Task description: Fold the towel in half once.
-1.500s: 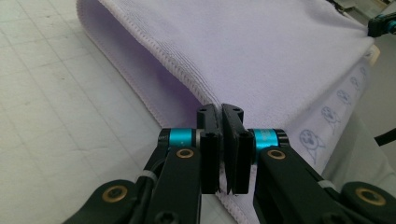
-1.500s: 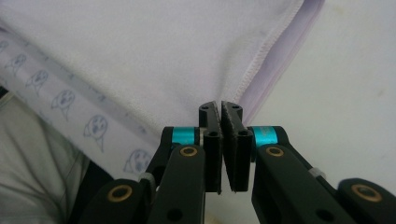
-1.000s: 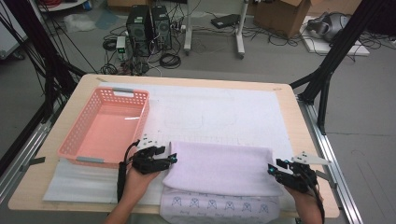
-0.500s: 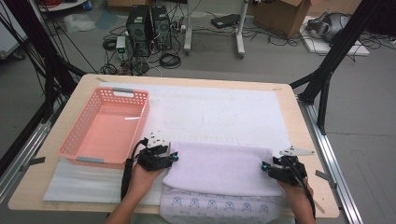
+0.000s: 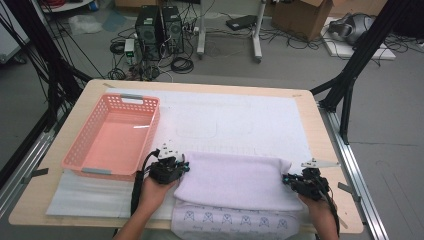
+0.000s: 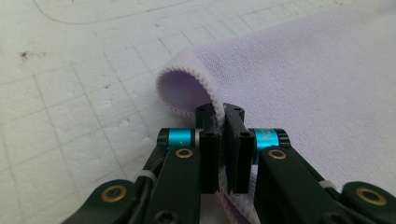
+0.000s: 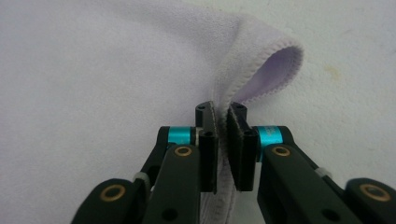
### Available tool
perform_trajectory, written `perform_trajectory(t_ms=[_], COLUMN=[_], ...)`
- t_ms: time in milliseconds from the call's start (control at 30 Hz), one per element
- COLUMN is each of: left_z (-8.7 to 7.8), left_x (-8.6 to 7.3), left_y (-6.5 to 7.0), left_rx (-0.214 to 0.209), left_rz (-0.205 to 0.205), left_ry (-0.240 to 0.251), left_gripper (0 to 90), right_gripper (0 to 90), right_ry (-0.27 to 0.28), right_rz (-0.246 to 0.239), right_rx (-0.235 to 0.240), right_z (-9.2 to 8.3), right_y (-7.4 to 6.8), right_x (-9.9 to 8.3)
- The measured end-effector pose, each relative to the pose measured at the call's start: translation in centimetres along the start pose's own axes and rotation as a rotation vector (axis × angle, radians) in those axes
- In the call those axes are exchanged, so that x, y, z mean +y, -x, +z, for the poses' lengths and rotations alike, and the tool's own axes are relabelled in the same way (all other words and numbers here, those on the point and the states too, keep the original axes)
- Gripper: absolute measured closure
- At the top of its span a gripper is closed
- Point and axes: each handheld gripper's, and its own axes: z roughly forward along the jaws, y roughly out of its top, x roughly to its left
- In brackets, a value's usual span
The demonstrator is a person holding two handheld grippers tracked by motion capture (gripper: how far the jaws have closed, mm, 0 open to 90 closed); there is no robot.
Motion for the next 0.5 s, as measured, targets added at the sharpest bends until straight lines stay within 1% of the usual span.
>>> perform_trajectory(t_ms=[67, 100, 133, 200, 233, 267, 300, 333, 367, 433, 500], left_z=[-0.1, -0.1, -0.2, -0.4, -0.5, -0.6, -0.6, -0.5, -0.4, -0.2, 0.2], left_x=[0.1, 0.4, 0.6, 1.6, 2.2, 2.8, 3.4, 4.0, 4.6, 5.7, 6.7], left_y=[-0.1, -0.1, -0.2, -0.6, -0.7, -1.0, -1.2, -1.5, -1.9, -2.6, -3.1], left_rx=[0.001, 0.002, 0.002, 0.000, 0.007, 0.010, 0.018, 0.023, 0.026, 0.034, 0.045], left_rz=[0.009, 0.014, 0.004, 0.002, -0.001, -0.002, -0.001, -0.008, -0.024, -0.039, -0.036], left_ry=[0.012, 0.022, 0.049, 0.060, 0.080, 0.086, 0.089, 0.100, 0.109, 0.127, 0.132], left_gripper=[85.3, 85.4, 85.4, 85.5, 85.5, 85.6, 85.6, 85.6, 85.6, 85.6, 85.6], right_gripper=[85.2, 85.4, 85.5, 85.6, 85.6, 85.6, 85.6, 85.6, 85.6, 85.6, 85.6], right_ry=[0.018, 0.029, 0.035, 0.069, 0.083, 0.098, 0.111, 0.116, 0.124, 0.137, 0.161], right_rz=[0.011, 0.000, -0.012, -0.018, -0.024, -0.026, -0.040, -0.045, -0.048, -0.040, -0.047], right_rx=[0.032, 0.045, 0.048, 0.066, 0.071, 0.072, 0.066, 0.062, 0.061, 0.053, 0.038], right_z=[0.0, 0.0, 0.0, -0.1, -0.1, -0.1, 0.0, 0.0, 0.1, 0.2, 0.4], right_y=[0.5, 0.7, 0.8, 1.3, 1.5, 1.6, 1.8, 2.0, 2.2, 2.7, 3.1], right_x=[-0.1, -0.1, 0.1, 0.6, 1.0, 1.4, 1.9, 2.4, 3.0, 4.2, 5.5])
